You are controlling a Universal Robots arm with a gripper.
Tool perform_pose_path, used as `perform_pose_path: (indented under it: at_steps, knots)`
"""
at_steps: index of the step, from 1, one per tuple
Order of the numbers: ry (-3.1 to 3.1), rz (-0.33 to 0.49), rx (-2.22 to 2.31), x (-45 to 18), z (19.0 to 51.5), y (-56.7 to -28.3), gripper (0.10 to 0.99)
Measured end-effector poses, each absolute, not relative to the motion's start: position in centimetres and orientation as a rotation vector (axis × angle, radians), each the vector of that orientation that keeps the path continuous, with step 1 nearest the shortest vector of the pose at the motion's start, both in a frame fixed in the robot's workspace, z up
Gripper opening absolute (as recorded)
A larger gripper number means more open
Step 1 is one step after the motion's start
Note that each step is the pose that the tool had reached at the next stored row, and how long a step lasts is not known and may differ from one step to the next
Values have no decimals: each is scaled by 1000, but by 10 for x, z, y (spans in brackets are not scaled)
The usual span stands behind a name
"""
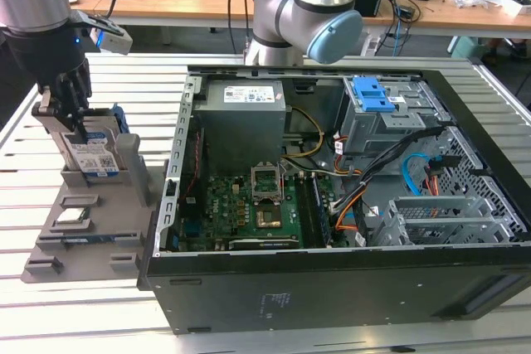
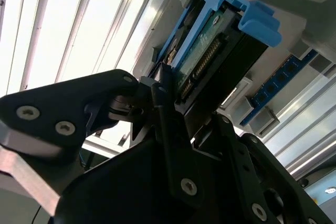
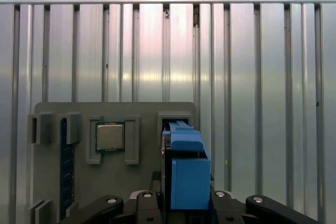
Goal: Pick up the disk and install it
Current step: 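Pick up the disk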
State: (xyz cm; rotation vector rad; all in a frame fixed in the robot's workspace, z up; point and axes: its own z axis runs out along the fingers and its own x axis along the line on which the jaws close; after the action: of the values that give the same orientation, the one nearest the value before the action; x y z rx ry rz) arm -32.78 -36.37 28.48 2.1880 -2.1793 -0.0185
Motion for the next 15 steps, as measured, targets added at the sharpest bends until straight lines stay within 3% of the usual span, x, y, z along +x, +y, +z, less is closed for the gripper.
perform_pose_path:
  at_steps: [15]
  knots:
    - [-2179,-18,2188,-328,297,-364,361]
